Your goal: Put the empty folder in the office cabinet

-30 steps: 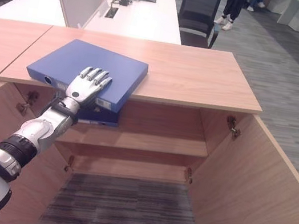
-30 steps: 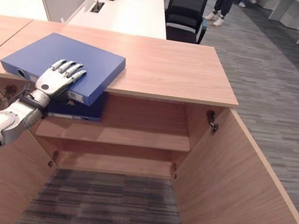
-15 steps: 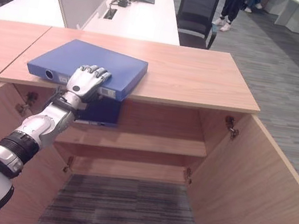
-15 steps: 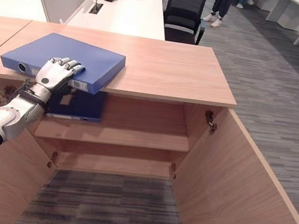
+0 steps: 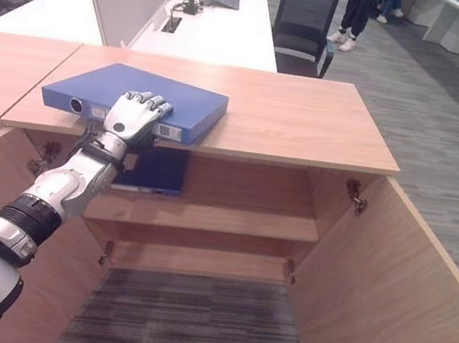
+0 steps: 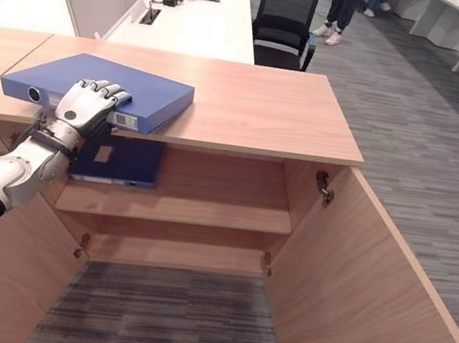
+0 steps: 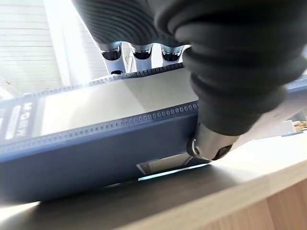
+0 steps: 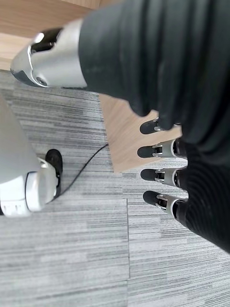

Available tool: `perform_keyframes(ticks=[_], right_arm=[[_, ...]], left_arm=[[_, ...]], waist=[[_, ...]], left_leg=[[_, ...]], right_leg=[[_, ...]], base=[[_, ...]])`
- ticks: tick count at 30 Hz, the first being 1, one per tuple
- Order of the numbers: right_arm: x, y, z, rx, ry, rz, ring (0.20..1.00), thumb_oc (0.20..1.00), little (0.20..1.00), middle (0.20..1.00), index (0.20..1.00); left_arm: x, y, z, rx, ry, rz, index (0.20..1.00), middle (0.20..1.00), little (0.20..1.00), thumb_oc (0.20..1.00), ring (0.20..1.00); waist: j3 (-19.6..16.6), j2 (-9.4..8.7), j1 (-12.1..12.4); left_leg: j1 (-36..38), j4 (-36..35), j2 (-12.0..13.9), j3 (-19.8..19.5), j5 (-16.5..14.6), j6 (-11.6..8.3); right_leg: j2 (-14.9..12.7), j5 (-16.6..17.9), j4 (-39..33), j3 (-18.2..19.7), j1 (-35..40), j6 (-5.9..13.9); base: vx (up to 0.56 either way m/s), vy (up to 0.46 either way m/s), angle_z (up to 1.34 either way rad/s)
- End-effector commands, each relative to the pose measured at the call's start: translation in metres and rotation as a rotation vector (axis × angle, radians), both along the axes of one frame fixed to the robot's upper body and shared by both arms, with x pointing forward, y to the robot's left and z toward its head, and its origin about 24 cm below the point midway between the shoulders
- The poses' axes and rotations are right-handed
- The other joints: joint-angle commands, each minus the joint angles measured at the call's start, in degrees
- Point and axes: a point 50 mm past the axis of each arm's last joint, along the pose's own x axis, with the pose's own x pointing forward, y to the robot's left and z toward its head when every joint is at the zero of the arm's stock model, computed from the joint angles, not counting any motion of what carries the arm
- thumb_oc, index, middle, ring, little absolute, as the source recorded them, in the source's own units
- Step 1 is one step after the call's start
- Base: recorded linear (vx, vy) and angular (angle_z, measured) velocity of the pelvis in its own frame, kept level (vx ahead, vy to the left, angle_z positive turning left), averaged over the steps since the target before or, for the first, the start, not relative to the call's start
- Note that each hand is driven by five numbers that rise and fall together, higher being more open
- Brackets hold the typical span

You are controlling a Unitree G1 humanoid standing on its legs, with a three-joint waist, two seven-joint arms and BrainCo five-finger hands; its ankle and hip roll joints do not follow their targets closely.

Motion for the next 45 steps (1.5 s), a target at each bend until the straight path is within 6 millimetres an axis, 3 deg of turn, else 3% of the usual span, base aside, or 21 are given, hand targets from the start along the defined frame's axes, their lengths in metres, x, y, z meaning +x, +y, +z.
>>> perform_keyframes(ticks=[1,10,15,21,26,27,35,36,37,39,45], right_arm=[[0.02,-0.008,0.004,-0.032,-0.033,0.029,1.0,1.0,1.0,1.0,1.0],[0.023,-0.004,0.003,-0.018,-0.026,0.032,1.0,1.0,1.0,1.0,1.0],[0.026,0.001,0.002,-0.007,-0.021,0.065,1.0,1.0,1.0,1.0,1.0],[0.032,0.007,0.001,0.016,-0.036,0.071,1.0,1.0,1.0,1.0,1.0],[0.061,0.011,0.009,0.051,-0.166,0.028,1.0,1.0,1.0,1.0,1.0],[0.083,0.015,0.017,0.077,-0.265,0.035,1.0,1.0,1.0,1.0,1.0],[0.165,0.027,0.077,0.136,-0.699,0.152,1.0,1.0,1.0,1.0,1.0],[0.165,0.026,0.077,0.135,-0.698,0.152,1.0,1.0,1.0,1.0,1.0],[0.179,0.03,0.097,0.141,-0.798,0.199,1.0,1.0,1.0,1.0,1.0],[0.191,0.033,0.117,0.149,-0.897,0.233,1.0,1.0,1.0,1.0,1.0],[0.207,0.037,0.161,0.17,-1.102,0.275,1.0,1.0,1.0,1.0,1.0]], left_arm=[[0.009,0.0,0.074,-0.029,-0.225,-0.016,0.2,0.2,0.2,0.2,0.2],[-0.01,-0.015,0.121,-0.174,-0.416,-0.148,0.2,0.2,0.2,0.2,0.2],[-0.033,-0.029,0.148,-0.318,-0.537,-0.303,0.2,0.2,0.2,0.2,0.2],[-0.061,-0.038,0.163,-0.545,-0.614,-0.489,0.2,0.2,0.2,0.2,0.2],[-0.083,-0.039,0.165,-0.807,-0.616,-0.671,0.2,0.2,0.2,0.2,0.2],[-0.092,-0.038,0.166,-0.905,-0.604,-0.756,0.2,0.2,0.2,0.2,0.2],[-0.111,-0.033,0.152,-1.201,-0.422,-0.982,0.2,0.2,0.2,0.2,0.2],[-0.111,-0.032,0.152,-1.202,-0.421,-0.982,0.2,0.2,0.2,0.2,0.2],[-0.114,-0.03,0.147,-1.247,-0.364,-1.007,0.2,0.2,0.2,0.2,0.2],[-0.116,-0.029,0.142,-1.286,-0.316,-1.026,0.2,0.2,0.2,0.2,0.2],[-0.12,-0.02,0.124,-1.39,-0.204,-1.009,0.2,0.2,0.2,0.2,0.2]], waist=[[1.81,1.22,0.62],[1.21,1.53,1.66],[0.79,1.58,2.81],[0.29,1.73,3.63],[0.18,2.19,4.14],[0.25,2.2,4.49],[0.42,2.84,5.75],[0.38,2.88,5.7],[0.35,2.94,6.07],[0.36,3.0,6.31],[0.27,2.98,6.95]], left_leg=[[3.1,0.77,0.25,-3.47,-7.32,0.5],[2.57,0.77,0.6,-4.9,-6.55,0.08],[2.29,0.77,0.72,-5.87,-6.1,-0.2],[1.9,0.77,0.89,-6.76,-5.56,-0.42],[1.38,0.77,1.0,-7.13,-4.46,-0.56],[1.33,0.77,1.07,-7.23,-4.38,-0.59],[1.17,0.77,1.09,-8.01,-3.91,-0.64],[1.18,0.77,1.09,-8.02,-3.92,-0.64],[1.15,0.77,1.13,-8.17,-3.88,-0.62],[1.03,0.77,1.14,-8.45,-3.76,-0.61],[0.93,0.77,1.15,-8.94,-3.74,-0.44]], right_leg=[[-2.64,-6.28,4.56,-2.74,2.32,4.73],[-2.39,-6.84,4.44,-4.08,3.2,4.01],[-2.08,-7.14,4.28,-4.95,3.81,3.43],[-1.79,-7.46,4.28,-5.63,4.07,2.88],[-1.45,-6.97,4.27,-6.09,3.89,2.37],[-1.39,-6.98,4.25,-6.22,3.89,2.24],[-1.39,-7.11,4.05,-7.03,4.43,1.86],[-1.39,-7.12,4.05,-7.05,4.45,1.86],[-1.41,-7.11,3.92,-7.28,4.61,1.78],[-1.4,-7.1,3.82,-7.52,4.67,1.72],[-1.37,-7.17,3.66,-7.89,5.06,1.48]], base=[[-0.04,-0.047,0.07],[-0.03,-0.033,0.08],[-0.03,-0.042,0.08],[-0.01,-0.039,0.12],[-0.03,-0.039,0.08],[-0.01,-0.037,0.03],[-0.01,-0.014,0.03],[0.0,-0.01,0.06],[-0.01,-0.011,0.08],[-0.01,-0.011,0.06],[0.0,-0.009,0.07]])
